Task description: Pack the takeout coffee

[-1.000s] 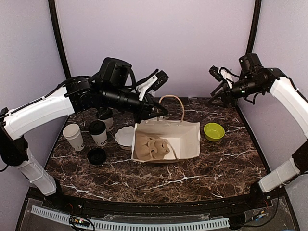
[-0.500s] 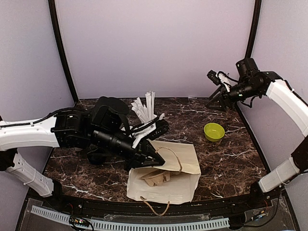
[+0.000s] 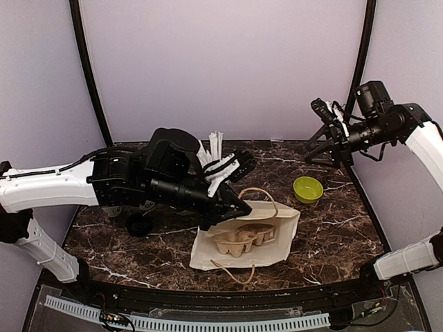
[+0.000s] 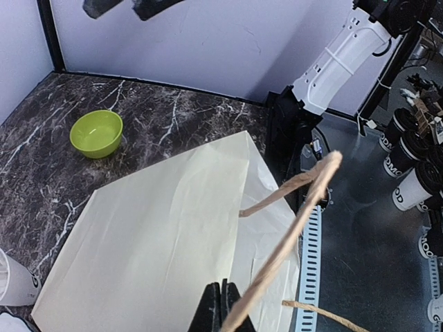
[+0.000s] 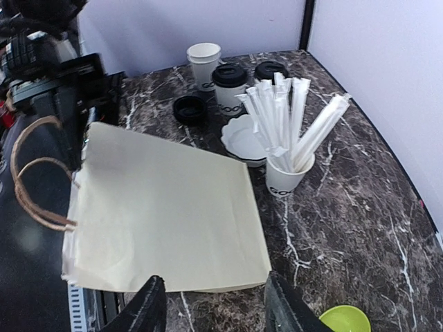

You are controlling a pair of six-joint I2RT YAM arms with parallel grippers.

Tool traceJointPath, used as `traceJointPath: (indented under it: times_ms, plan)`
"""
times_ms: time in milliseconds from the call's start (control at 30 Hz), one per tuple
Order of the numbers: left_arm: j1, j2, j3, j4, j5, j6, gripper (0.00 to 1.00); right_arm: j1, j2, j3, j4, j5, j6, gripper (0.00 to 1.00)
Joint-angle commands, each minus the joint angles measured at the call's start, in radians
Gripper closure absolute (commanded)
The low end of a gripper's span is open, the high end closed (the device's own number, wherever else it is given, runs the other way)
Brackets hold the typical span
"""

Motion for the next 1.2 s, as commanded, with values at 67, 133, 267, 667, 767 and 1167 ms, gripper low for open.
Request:
traceJointPath:
  times_ms: [67, 133, 267, 667, 767, 1167]
  plan:
    - [0.019, 0.067, 0.106, -0.047, -0.077, 0.010, 1.00, 0.109, 0.021, 0.105, -0.218, -0.119, -0.140, 0.57]
    - [0.030, 0.076, 0.110, -0.051, -0.075, 0.006, 1.00, 0.214, 0.003, 0.112, -0.212, -0.069, -0.130, 0.59]
    - [0.054, 0.082, 0.110, -0.040, -0.075, -0.029, 1.00, 0.327, 0.047, 0.161, -0.247, -0.069, -0.151, 0.64]
    - [0.068, 0.060, 0.111, -0.008, -0.058, -0.140, 1.00, 0.755, 0.162, 0.129, -0.032, 0.529, -0.020, 0.69]
    - [0.068, 0.047, 0.109, -0.006, -0.062, -0.149, 1.00, 0.791, 0.179, 0.091, 0.026, 0.669, 0.006, 0.69]
    - [0.068, 0.000, 0.130, -0.063, -0.088, -0.179, 0.48, 0.945, 0.237, -0.038, 0.085, 0.950, -0.055, 0.61]
